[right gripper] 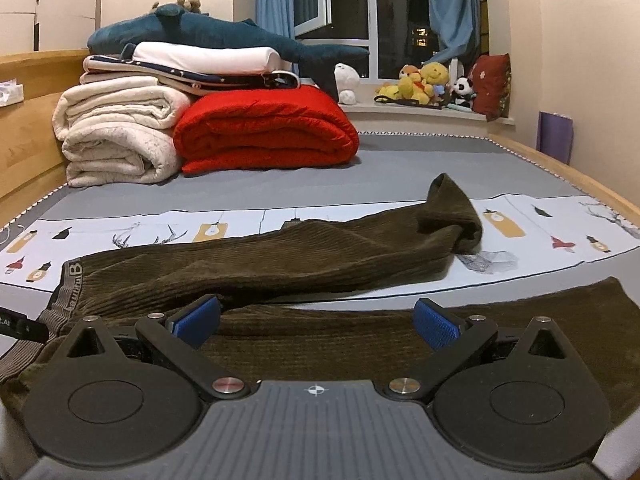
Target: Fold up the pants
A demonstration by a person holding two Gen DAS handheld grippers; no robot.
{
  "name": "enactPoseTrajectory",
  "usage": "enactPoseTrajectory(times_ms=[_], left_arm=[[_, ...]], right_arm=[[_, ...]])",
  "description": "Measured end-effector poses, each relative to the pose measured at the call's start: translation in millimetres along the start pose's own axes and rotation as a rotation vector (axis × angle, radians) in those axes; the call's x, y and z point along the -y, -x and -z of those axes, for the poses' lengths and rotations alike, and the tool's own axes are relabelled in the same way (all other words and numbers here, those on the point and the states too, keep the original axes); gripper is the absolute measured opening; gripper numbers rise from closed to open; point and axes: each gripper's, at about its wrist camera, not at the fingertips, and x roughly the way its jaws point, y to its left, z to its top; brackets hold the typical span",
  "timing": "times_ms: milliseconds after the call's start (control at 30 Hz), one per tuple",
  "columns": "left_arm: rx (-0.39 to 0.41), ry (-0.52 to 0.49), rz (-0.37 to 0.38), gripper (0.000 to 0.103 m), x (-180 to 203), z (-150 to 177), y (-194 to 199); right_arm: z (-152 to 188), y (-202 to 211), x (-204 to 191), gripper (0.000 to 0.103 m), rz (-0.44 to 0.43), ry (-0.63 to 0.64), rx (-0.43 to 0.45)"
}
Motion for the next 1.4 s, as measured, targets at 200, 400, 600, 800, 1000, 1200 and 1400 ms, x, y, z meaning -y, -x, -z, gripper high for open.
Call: enactPoseTrajectory(times_ms=[200,400,600,800,1000,1200,1400], left_arm=[[0.057,-0.055,-0.058,0.103,-32,-52,-59],[0.085,-0.058,-0.126,0.103,-72,-110,-129],[0.079,-0.07,-0.102,0.103,-85,-133,-176],[0.043,-0.113,0.009,0.103,-80,-137,-201],[0.049,-0.135,0.028,0.093,-73,-133,-205],[0.041,-0.102,0.058,0.062,-75,-135,-206],[0.071,-0.127,0.047,0.04,-73,-133,-201]], right_arm=[[-13,-54,-2,0.102,-0.009,0.025,-0.046],[-27,-102,9,0.102,0.017,0.044,-0.052],[-30,-137,40,0.102,0.055,-0.077,-0.144],[-78,-195,69,0.102,0.082,-0.233,-0.181],[-127,-326,73,0.098,0.109,-0.376,-0.341],[-128,-418,66,0.098,0.215,-0.477,-0.447],[-114,-444,60,0.041,0.442,-0.296,-0.403]])
